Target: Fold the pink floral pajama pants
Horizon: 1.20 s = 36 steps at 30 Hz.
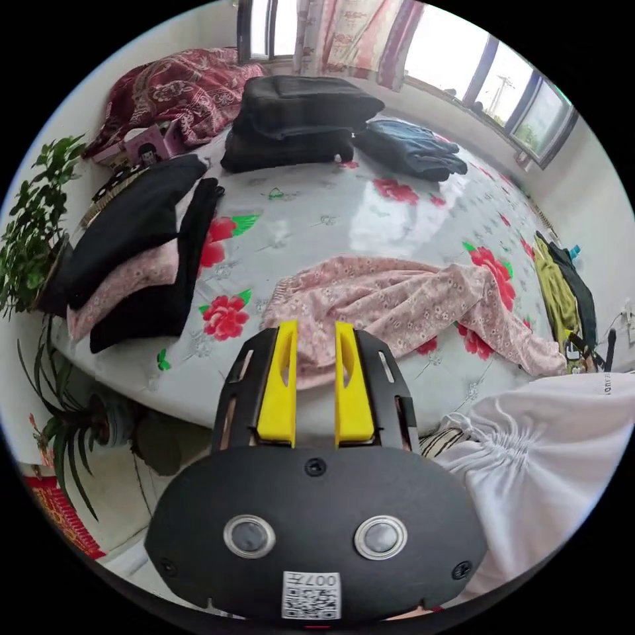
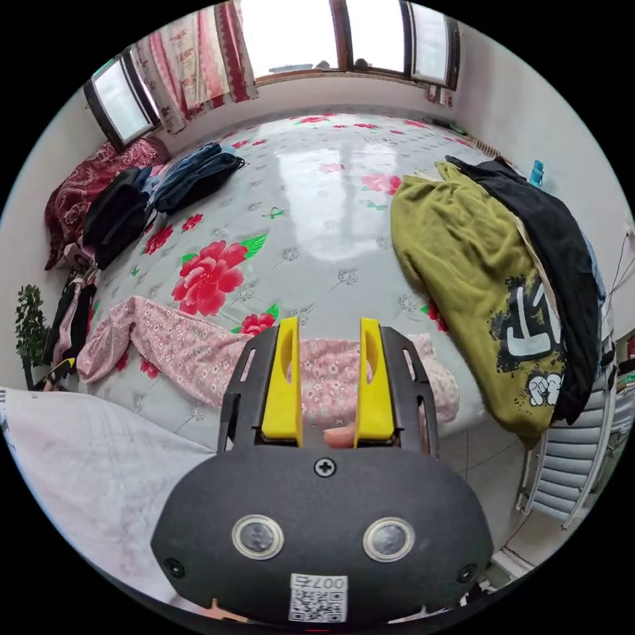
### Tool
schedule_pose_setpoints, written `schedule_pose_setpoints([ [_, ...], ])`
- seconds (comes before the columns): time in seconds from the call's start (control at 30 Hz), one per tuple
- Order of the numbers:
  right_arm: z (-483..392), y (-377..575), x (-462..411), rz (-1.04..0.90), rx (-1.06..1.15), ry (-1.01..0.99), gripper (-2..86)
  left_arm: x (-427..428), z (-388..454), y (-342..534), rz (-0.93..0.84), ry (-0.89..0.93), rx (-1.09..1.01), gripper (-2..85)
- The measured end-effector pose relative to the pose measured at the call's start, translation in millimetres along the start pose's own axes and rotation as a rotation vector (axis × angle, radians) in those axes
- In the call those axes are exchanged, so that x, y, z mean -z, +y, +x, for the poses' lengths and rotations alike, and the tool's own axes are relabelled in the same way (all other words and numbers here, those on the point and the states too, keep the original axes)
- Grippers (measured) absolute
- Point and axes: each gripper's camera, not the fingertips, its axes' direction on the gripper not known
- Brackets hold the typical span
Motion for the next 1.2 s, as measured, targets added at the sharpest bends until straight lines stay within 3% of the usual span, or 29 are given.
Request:
schedule_pose_setpoints([
  [0.13,-46.3,-32.5,-68.2,-0.258,0.14,-0.148,7.7,-42.2,32.4,-49.5,-0.063,-0.017,-0.085,8.6],
  [0.2,-64.5,-28.6,-96.9,-0.383,0.196,-0.144,6.3,-83.2,36.1,-65.5,-0.201,-0.055,-0.066,7.4],
  [0.43,-102.0,19.3,-19.6,-0.075,0.364,0.099,0.3,-83.3,29.7,-48.4,-0.132,0.003,-0.129,2.6],
  [0.63,-111.3,88.4,-43.5,-0.387,0.384,0.02,0.1,-55.7,16.2,-22.2,-0.092,0.077,-0.195,0.0],
  [0.77,-103.2,89.7,-23.2,-0.321,0.302,0.026,1.2,-28.9,-0.1,-16.0,-0.073,0.139,-0.277,-0.3],
  [0.97,-74.4,32.4,-6.5,-0.098,0.122,-0.016,3.3,-2.4,-17.5,-41.4,0.083,0.056,-0.245,1.7],
  [1.13,-99.5,6.1,-79.3,-0.332,0.226,-0.063,3.6,-73.0,23.0,-59.3,-0.158,0.058,-0.374,7.9],
  [1.17,-102.9,7.6,-85.4,-0.36,0.234,-0.036,3.1,-95.3,31.0,-57.0,-0.251,-0.017,-0.384,7.3],
  [1.2,-108.4,11.8,-91.0,-0.384,0.239,0.078,2.1,-95.9,34.9,-54.0,-0.229,-0.011,-0.388,5.0],
])
